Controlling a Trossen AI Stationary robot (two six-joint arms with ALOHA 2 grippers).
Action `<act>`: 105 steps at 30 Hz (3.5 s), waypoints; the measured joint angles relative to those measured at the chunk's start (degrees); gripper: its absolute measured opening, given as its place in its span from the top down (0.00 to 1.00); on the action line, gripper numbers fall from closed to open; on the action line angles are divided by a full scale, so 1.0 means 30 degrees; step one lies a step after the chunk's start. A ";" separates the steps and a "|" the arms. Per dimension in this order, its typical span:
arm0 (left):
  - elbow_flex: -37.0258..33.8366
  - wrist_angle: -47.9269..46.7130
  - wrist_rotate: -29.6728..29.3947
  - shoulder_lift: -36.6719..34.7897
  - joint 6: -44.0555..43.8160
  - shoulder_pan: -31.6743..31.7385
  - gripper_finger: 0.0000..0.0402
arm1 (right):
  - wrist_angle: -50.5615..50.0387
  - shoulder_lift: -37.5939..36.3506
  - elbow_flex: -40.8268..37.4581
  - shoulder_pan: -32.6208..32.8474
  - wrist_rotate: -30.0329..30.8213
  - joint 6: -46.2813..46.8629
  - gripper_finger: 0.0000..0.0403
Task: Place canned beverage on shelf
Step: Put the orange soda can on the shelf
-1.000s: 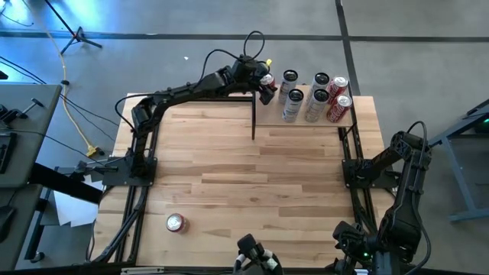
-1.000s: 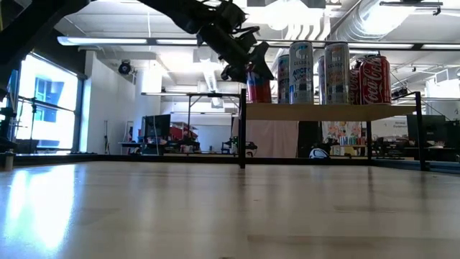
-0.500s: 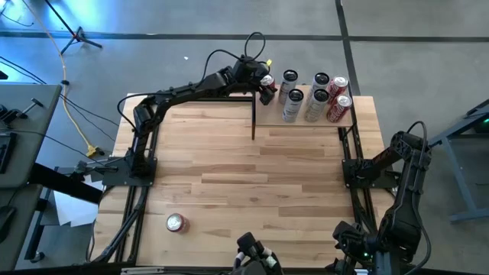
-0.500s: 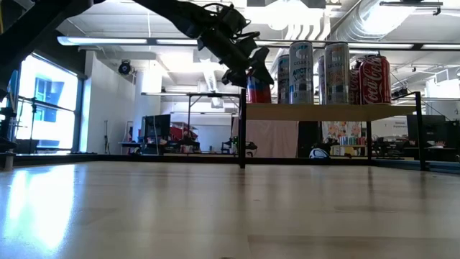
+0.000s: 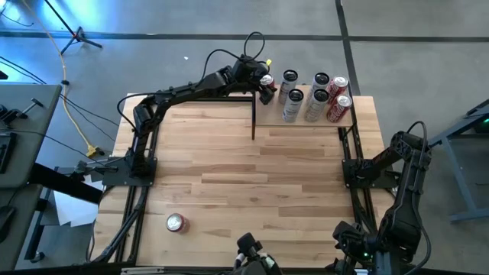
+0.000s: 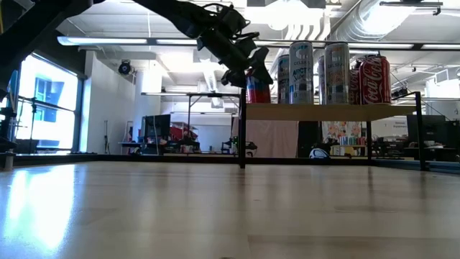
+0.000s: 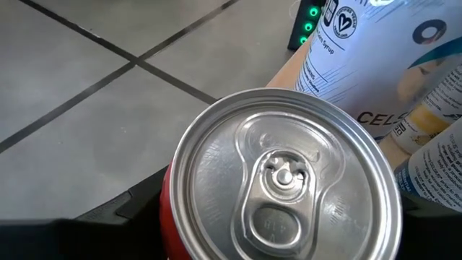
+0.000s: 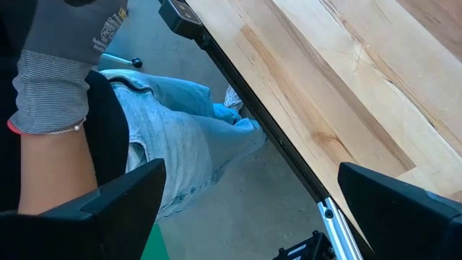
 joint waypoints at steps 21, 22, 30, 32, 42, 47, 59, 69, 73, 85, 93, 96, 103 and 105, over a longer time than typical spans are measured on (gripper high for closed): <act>0.0000 -0.0107 0.0190 0.0003 -0.0031 0.0000 0.27 | 0.0000 0.0000 -0.0001 -0.0003 0.0000 0.0000 0.01; 0.0000 -0.0125 0.0197 0.0003 -0.0031 0.0000 0.27 | 0.0000 0.0000 -0.0002 -0.0002 0.0000 0.0003 0.01; -0.0007 -0.0175 0.0221 0.0003 -0.0031 0.0000 0.24 | 0.0000 0.0000 -0.0006 -0.0002 0.0000 0.0001 0.01; -0.0007 -0.0135 0.0216 0.0003 -0.0023 0.0000 0.24 | 0.0000 0.0000 0.0001 -0.0001 0.0000 0.0000 0.01; -0.0051 0.0189 0.0173 0.0003 0.0122 0.0000 0.24 | 0.0000 0.0000 0.0000 -0.0004 0.0000 0.0000 0.01; -0.0051 0.0211 -0.0039 0.0003 0.0137 -0.0007 0.24 | 0.0000 0.0000 -0.0006 -0.0002 0.0000 0.0000 0.01; -0.0046 0.0605 -0.0196 -0.0012 0.0255 -0.0007 0.19 | 0.0000 0.0000 -0.0006 -0.0001 0.0000 0.0004 0.01; -0.0044 0.0496 -0.0191 -0.0077 0.0181 -0.0022 0.16 | 0.0000 0.0000 -0.0003 -0.0003 -0.0005 0.0000 0.01; -0.0039 0.0371 -0.0079 -0.0317 0.0108 -0.0036 0.16 | 0.0001 0.0000 -0.0006 -0.0006 -0.0007 0.0000 0.01; -0.0007 -0.0751 0.0174 -0.0835 -0.0828 -0.0219 0.16 | 0.0000 0.0000 -0.0006 -0.0005 0.0000 0.0000 0.01; -0.0007 -0.0799 -0.0189 -0.0835 -0.0719 -0.0232 0.16 | 0.0000 0.0000 -0.0006 -0.0006 0.0000 0.0000 0.01; -0.0007 -0.0809 -0.0220 -0.0835 -0.0599 -0.0116 0.16 | 0.0000 0.0000 -0.0003 0.0001 -0.0007 0.0000 0.01; -0.0007 -0.0794 -0.0312 -0.0835 -0.0490 0.0000 0.16 | 0.0000 0.0007 -0.0005 -0.0006 -0.0001 0.0001 0.01; -0.0007 -0.0794 -0.0312 -0.0835 -0.0490 0.0000 0.16 | 0.0000 0.0007 -0.0006 0.0001 0.0000 0.0000 0.01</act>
